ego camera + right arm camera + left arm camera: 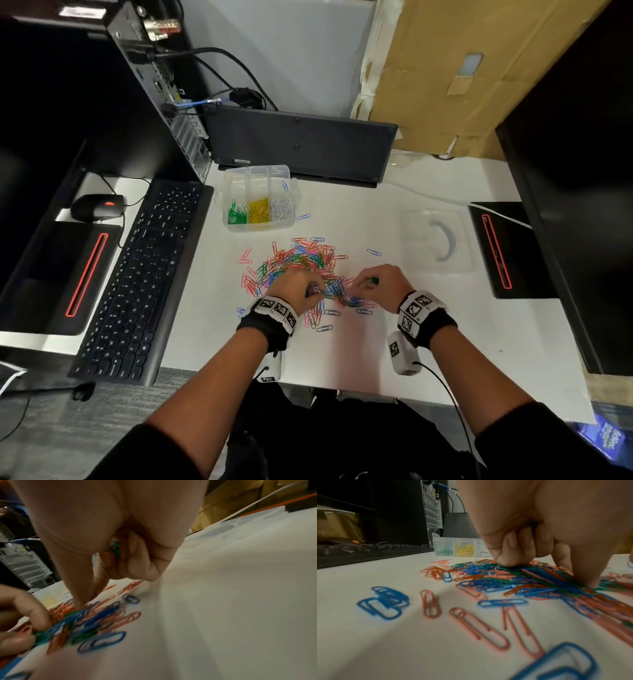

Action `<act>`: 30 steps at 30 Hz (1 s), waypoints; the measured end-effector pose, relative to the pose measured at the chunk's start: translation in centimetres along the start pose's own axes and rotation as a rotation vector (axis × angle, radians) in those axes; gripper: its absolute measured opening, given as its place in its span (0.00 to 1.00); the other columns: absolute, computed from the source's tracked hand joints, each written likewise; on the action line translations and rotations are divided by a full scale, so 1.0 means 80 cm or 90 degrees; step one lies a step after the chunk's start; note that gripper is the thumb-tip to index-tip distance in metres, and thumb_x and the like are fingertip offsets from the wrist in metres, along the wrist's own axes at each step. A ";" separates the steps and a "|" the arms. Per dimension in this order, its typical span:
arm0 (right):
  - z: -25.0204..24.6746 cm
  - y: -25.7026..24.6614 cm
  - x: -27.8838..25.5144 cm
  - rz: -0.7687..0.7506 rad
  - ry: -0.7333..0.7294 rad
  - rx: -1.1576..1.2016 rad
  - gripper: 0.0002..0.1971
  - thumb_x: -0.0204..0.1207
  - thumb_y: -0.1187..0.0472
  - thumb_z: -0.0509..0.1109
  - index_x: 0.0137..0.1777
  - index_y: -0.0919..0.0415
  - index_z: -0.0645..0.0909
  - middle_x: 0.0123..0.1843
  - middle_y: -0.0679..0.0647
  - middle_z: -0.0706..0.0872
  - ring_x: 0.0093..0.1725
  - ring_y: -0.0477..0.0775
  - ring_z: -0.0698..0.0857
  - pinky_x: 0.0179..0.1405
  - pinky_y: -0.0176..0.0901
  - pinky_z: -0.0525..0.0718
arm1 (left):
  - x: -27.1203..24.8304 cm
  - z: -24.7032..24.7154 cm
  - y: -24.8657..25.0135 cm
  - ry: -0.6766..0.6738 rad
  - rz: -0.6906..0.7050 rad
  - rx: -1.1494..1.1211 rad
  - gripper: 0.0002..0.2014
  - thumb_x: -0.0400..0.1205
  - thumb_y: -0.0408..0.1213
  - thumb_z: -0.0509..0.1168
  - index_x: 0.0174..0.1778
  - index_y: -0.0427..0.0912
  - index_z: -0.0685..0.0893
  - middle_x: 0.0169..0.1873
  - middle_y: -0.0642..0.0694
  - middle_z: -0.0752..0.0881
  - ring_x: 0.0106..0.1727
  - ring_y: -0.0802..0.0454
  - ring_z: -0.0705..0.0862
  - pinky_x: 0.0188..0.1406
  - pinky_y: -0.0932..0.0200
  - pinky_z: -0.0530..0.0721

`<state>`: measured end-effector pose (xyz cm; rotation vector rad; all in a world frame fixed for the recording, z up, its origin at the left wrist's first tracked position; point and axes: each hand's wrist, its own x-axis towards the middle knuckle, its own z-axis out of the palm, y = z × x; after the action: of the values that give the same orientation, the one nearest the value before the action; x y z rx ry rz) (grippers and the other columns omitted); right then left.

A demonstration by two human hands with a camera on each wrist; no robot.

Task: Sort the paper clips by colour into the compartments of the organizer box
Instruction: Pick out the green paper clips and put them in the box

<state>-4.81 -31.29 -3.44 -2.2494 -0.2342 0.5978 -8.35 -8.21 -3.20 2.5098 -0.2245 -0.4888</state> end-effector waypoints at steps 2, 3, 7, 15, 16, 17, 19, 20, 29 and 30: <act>-0.007 0.003 0.002 0.016 0.031 -0.035 0.03 0.68 0.59 0.82 0.39 0.52 0.91 0.33 0.53 0.88 0.29 0.41 0.77 0.35 0.34 0.77 | 0.000 -0.002 -0.001 0.005 -0.003 -0.009 0.04 0.78 0.44 0.72 0.46 0.53 0.88 0.35 0.58 0.85 0.36 0.57 0.82 0.42 0.60 0.82; -0.010 0.003 0.002 0.021 0.035 -0.057 0.03 0.69 0.60 0.81 0.41 0.52 0.90 0.33 0.50 0.87 0.30 0.40 0.78 0.36 0.34 0.77 | 0.000 -0.004 -0.001 0.009 -0.007 -0.015 0.04 0.78 0.43 0.72 0.46 0.51 0.88 0.31 0.60 0.82 0.33 0.59 0.79 0.39 0.63 0.78; -0.014 -0.007 -0.005 -0.008 -0.012 -0.081 0.07 0.64 0.58 0.84 0.40 0.50 0.90 0.30 0.46 0.82 0.28 0.41 0.75 0.33 0.33 0.76 | 0.000 -0.010 -0.001 0.007 -0.009 -0.040 0.03 0.80 0.41 0.70 0.46 0.47 0.87 0.22 0.63 0.74 0.25 0.67 0.73 0.31 0.68 0.70; 0.003 -0.019 -0.008 -0.050 -0.115 -0.205 0.05 0.67 0.58 0.79 0.42 0.48 0.92 0.39 0.41 0.83 0.39 0.42 0.81 0.43 0.33 0.78 | -0.001 -0.018 -0.007 0.071 -0.043 -0.139 0.02 0.75 0.38 0.74 0.38 0.49 0.89 0.15 0.60 0.72 0.21 0.63 0.72 0.25 0.72 0.67; 0.004 -0.021 -0.008 -0.051 -0.115 -0.211 0.05 0.68 0.58 0.78 0.42 0.48 0.92 0.39 0.42 0.84 0.40 0.42 0.81 0.44 0.34 0.79 | -0.001 -0.020 -0.008 0.090 -0.054 -0.135 0.02 0.75 0.37 0.74 0.38 0.49 0.90 0.16 0.62 0.73 0.21 0.63 0.72 0.26 0.71 0.68; 0.004 -0.022 -0.008 -0.054 -0.115 -0.218 0.04 0.69 0.59 0.78 0.42 0.49 0.92 0.40 0.43 0.84 0.40 0.43 0.81 0.45 0.35 0.80 | 0.000 -0.022 -0.010 0.108 -0.065 -0.123 0.02 0.75 0.37 0.74 0.38 0.48 0.90 0.18 0.63 0.74 0.22 0.64 0.72 0.27 0.70 0.68; 0.005 -0.021 -0.008 -0.056 -0.120 -0.216 0.03 0.69 0.58 0.77 0.41 0.49 0.91 0.41 0.45 0.87 0.41 0.45 0.83 0.46 0.38 0.83 | 0.002 -0.025 -0.012 0.132 -0.073 -0.090 0.03 0.75 0.36 0.74 0.39 0.49 0.88 0.22 0.62 0.75 0.26 0.64 0.73 0.28 0.68 0.70; 0.005 -0.020 -0.007 -0.052 -0.124 -0.205 0.02 0.70 0.58 0.77 0.41 0.50 0.90 0.41 0.46 0.88 0.41 0.46 0.84 0.46 0.40 0.84 | 0.004 -0.025 -0.012 0.129 -0.067 -0.076 0.03 0.75 0.36 0.74 0.40 0.50 0.88 0.24 0.62 0.76 0.27 0.64 0.73 0.28 0.68 0.70; -0.020 -0.021 -0.009 0.156 -0.078 0.370 0.03 0.79 0.66 0.73 0.44 0.62 0.87 0.31 0.48 0.85 0.31 0.45 0.81 0.32 0.35 0.81 | 0.012 -0.002 0.017 0.024 -0.039 0.031 0.05 0.74 0.46 0.75 0.42 0.52 0.92 0.37 0.57 0.89 0.36 0.59 0.82 0.43 0.64 0.82; -0.022 -0.020 -0.010 0.196 -0.077 0.430 0.03 0.79 0.66 0.73 0.46 0.64 0.87 0.31 0.52 0.85 0.31 0.48 0.80 0.32 0.36 0.81 | 0.014 0.000 0.017 0.025 -0.053 0.028 0.05 0.75 0.46 0.75 0.41 0.51 0.92 0.36 0.58 0.88 0.35 0.60 0.81 0.42 0.64 0.81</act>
<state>-4.60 -31.57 -0.96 -1.6005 0.2345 0.8309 -7.40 -9.65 -2.75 2.5779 -0.1176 -0.4726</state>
